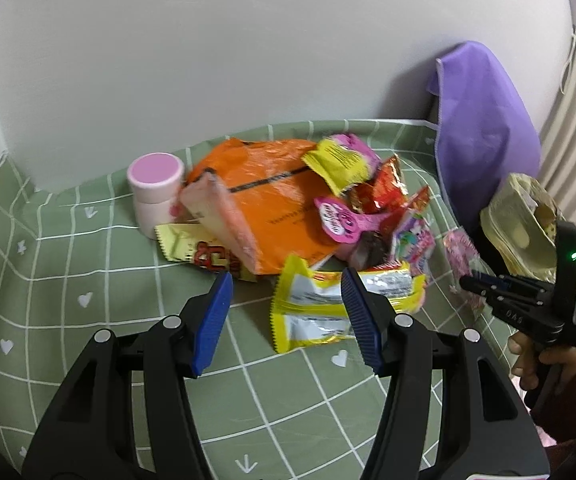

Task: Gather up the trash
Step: 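Grasp the pink candy stick with the right tool while the left tool returns to the pile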

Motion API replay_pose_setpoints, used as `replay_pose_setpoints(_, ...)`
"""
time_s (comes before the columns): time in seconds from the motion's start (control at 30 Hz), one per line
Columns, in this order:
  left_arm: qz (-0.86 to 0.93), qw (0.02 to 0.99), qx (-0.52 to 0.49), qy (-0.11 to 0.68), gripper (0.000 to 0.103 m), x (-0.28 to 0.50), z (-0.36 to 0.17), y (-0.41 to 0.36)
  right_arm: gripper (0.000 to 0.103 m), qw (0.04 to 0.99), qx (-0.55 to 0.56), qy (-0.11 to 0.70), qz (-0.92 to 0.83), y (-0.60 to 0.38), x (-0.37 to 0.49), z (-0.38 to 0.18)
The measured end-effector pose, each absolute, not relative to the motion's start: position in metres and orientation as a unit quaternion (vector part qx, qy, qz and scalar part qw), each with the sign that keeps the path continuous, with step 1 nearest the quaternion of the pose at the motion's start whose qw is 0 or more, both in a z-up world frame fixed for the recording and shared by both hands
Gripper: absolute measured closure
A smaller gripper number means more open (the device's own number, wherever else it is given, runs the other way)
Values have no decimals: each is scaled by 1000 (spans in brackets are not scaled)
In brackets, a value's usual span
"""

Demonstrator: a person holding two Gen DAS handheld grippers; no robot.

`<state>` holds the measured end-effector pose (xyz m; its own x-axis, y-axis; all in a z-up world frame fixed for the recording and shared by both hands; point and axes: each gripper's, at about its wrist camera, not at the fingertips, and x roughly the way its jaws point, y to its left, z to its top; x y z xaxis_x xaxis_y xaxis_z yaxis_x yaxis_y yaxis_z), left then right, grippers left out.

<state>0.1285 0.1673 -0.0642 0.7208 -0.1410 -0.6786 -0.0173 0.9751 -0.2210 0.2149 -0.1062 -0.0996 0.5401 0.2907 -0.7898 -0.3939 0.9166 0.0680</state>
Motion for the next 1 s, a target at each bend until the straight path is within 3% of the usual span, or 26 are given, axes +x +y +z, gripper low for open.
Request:
replay_pose_setpoints(0.63, -15, 930, -149, 336, 49, 179, -34, 192, 87, 903, -24, 397, 161, -138, 181, -46)
replay_pose_setpoints(1.0, -79, 923, -47, 374, 49, 258, -47, 122, 87, 910, -40, 384, 153, -138, 177, -32)
